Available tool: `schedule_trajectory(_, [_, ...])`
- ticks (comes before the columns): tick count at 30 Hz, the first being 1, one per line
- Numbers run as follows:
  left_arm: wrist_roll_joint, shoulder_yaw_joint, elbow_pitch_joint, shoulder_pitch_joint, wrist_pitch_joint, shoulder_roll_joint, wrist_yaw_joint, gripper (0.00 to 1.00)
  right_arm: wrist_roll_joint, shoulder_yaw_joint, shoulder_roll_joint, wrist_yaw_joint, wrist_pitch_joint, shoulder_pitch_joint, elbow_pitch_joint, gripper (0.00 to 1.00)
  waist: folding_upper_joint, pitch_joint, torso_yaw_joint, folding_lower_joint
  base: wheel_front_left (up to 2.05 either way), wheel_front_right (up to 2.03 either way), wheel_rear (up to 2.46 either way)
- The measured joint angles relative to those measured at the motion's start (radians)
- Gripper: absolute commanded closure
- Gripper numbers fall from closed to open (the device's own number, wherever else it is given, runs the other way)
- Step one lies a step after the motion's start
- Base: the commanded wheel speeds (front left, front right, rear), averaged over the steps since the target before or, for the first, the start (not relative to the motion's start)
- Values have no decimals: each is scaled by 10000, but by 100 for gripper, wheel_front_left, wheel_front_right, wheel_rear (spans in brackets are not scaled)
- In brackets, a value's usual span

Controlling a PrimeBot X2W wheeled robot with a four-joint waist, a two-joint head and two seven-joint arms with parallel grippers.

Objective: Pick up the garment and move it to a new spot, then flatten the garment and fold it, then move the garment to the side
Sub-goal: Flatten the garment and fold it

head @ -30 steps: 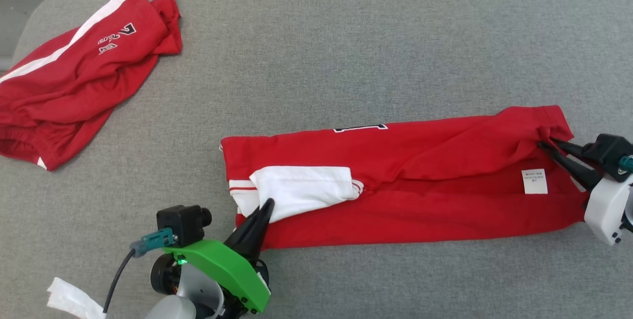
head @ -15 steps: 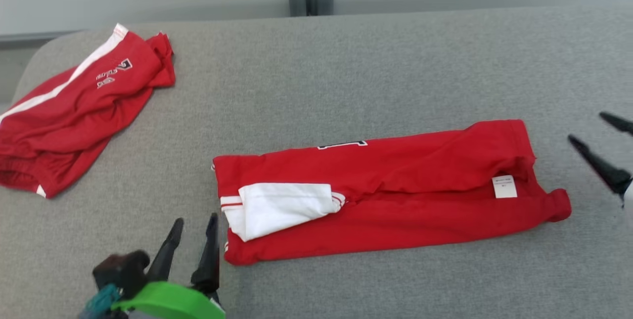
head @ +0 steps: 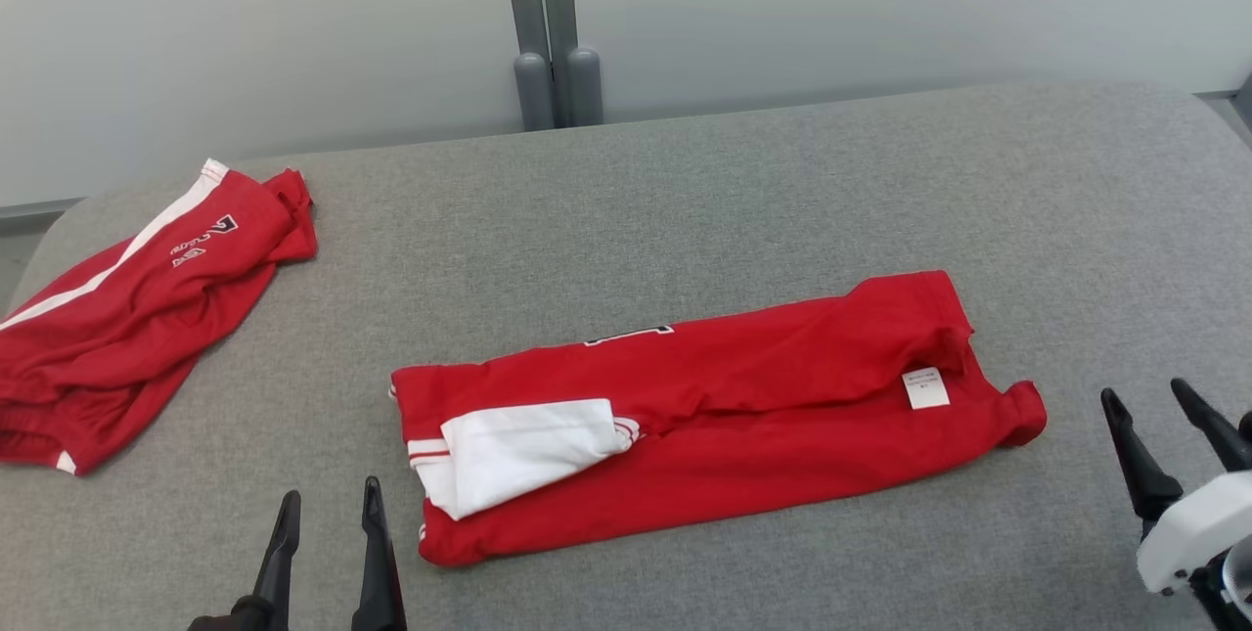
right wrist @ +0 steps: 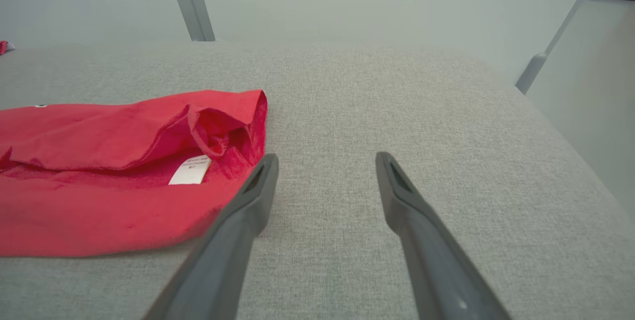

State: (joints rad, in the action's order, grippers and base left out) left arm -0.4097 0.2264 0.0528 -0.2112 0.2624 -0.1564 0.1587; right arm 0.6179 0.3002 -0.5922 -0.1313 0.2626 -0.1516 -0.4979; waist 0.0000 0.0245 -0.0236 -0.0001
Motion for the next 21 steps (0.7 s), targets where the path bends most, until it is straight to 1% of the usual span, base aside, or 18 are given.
schedule_trajectory(5, [1028, -966, -311, -332, 2, 560, -811, 0, -1898, -2510, 1881, 0, 0, 1604, 1363, 0, 0, -234, -39, 0, 0, 0, 0])
schedule_trajectory(7, [1214, -1271, -437, -398, 2, 708, -1062, 0, -2383, -2964, 2370, 2, 0, 1952, 1756, 0, 0, -272, -10, 0, 0, 0, 0])
schedule_trajectory(9, [1406, -1488, -500, -440, 2, 832, -1267, 0, -2704, -3026, 2715, 2, 0, 2226, 1944, 0, 0, -289, 22, 0, 0, 0, 0])
schedule_trajectory(11, [1567, -1676, -512, -439, 2, 911, -1453, 0, -2926, -2976, 2842, 2, 0, 2310, 2044, 0, 0, -269, 41, 0, 0, 0, 0])
schedule_trajectory(14, [1730, -1829, -556, -431, 2, 1012, -1682, 0, -3074, -2732, 2842, 2, 0, 2172, 2006, 0, 0, -211, 56, 0, 0, 0, 0])
schedule_trajectory(18, [1797, -1914, -589, -392, 2, 1037, -1847, 0, -2940, -2063, 2708, 0, -71, 1416, 1239, 0, 0, -68, 105, 0, 0, 0, 0])
schedule_trajectory(21, [1768, -1735, -585, -210, 2, 1045, -1864, 0, -2832, -1847, 2598, 2, -639, 397, 598, 0, 0, 149, 174, 0, 0, 0, 0])
